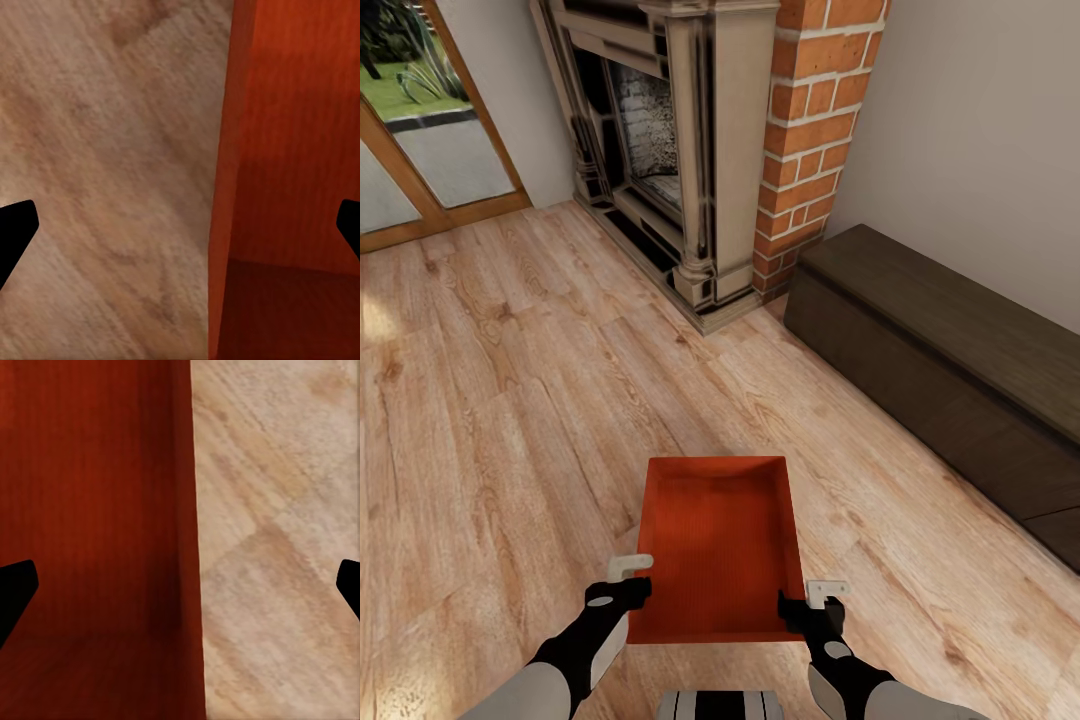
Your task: Move the two storage containers from the living room to the garage. In the garage, place one container on the floor and stack the other container on top of it (either order is fine).
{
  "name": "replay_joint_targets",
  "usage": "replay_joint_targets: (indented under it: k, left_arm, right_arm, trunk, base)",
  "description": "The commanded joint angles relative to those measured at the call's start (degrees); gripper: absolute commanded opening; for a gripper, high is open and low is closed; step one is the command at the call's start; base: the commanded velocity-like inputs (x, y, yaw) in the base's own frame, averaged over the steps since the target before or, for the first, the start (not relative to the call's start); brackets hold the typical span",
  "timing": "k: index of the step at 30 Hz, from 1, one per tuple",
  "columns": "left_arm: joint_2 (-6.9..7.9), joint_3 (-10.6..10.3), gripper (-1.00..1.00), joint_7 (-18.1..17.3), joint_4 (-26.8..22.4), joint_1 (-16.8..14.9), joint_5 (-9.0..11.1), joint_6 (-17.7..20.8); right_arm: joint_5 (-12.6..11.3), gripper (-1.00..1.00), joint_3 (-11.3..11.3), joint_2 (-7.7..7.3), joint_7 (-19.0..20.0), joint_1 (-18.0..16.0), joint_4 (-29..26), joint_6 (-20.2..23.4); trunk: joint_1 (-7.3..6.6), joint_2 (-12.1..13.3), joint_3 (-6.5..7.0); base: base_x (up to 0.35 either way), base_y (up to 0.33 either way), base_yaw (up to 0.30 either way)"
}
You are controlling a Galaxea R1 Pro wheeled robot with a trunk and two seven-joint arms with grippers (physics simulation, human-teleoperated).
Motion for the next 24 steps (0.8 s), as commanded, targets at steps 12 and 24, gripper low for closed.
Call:
replay_joint_targets:
  k: [12,24]
  left_arm:
    - [0.02,-0.27,1.00,0.31,-0.11,0.01,0.44,0.28]
    - [-0.23,-0.35,1.00,0.31,-0.45,0.01,0.14,0.28]
  right_arm:
    - [-0.56,1.00,0.43,-0.04,0.19,-0.03,0.10,-0.40]
    - [-0.61,1.00,0.47,0.02,0.34,-0.03,0.10,-0.61]
  trunk:
    - [-0.01,-0.01,-0.03]
    - [-0.01,-0.01,-0.03]
  base:
    - [0.000,0.000,0.000]
    - [0.000,0.000,0.000]
